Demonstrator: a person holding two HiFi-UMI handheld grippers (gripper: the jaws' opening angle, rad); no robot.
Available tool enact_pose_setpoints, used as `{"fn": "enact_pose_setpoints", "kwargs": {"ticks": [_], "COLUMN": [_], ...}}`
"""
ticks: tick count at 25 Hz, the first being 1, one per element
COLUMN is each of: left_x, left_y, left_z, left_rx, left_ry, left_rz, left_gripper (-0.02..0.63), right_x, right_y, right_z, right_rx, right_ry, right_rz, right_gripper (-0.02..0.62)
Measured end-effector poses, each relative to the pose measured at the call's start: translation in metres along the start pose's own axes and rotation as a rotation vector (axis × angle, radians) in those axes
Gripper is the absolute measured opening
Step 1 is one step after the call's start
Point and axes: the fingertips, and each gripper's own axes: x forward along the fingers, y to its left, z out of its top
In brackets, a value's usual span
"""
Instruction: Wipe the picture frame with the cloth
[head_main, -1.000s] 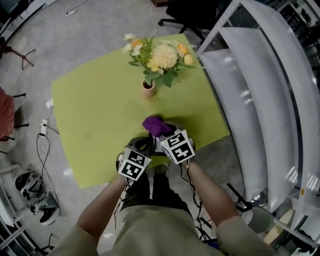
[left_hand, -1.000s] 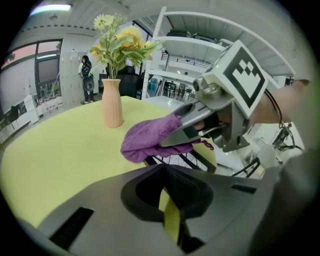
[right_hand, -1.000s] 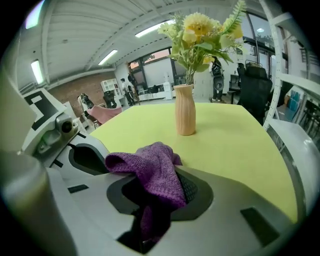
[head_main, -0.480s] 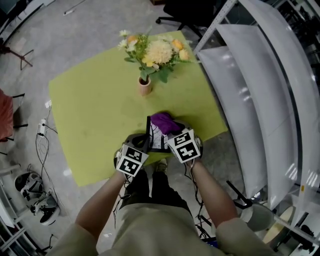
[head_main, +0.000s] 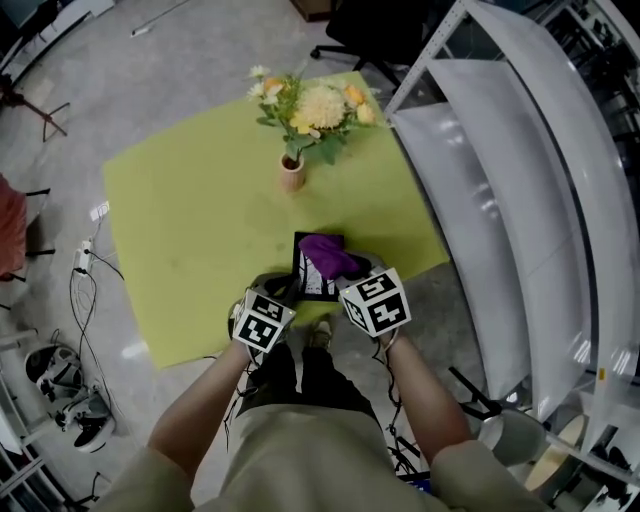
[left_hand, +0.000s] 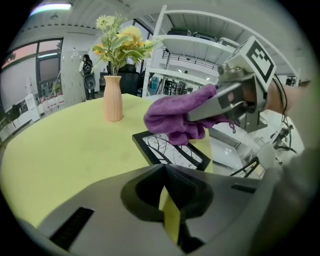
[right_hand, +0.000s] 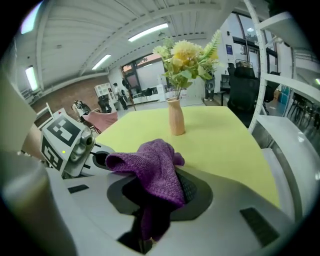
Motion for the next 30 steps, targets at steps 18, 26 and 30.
{"fn": "enact_pose_setpoints", "kwargs": {"ticks": [18, 26, 30], "left_x": [-0.004, -0.004, -0.004], "left_y": [-0.007, -0.006, -0.006], "left_z": [-0.01, -0.011, -0.013], "left_rx": [-0.072, -0.089, -0.106], "left_ry": [-0.029, -0.033, -0.032], "left_rz": [0.001, -0.006, -0.018], "left_gripper": [0.009, 0.009, 0.009], "right_x": [0.03, -0.016, -0.011], "right_y": [0.01, -0.015, 0.031], "right_z": [-0.053, -0.038, -0.021], "right_rx": [-0.103, 0.073, 0.094], "right_ry": [0.198, 0.099, 0.052], "right_rz": [-0.028, -0.091, 0.06], "right_gripper": [0.097, 0.095, 0.095]}}
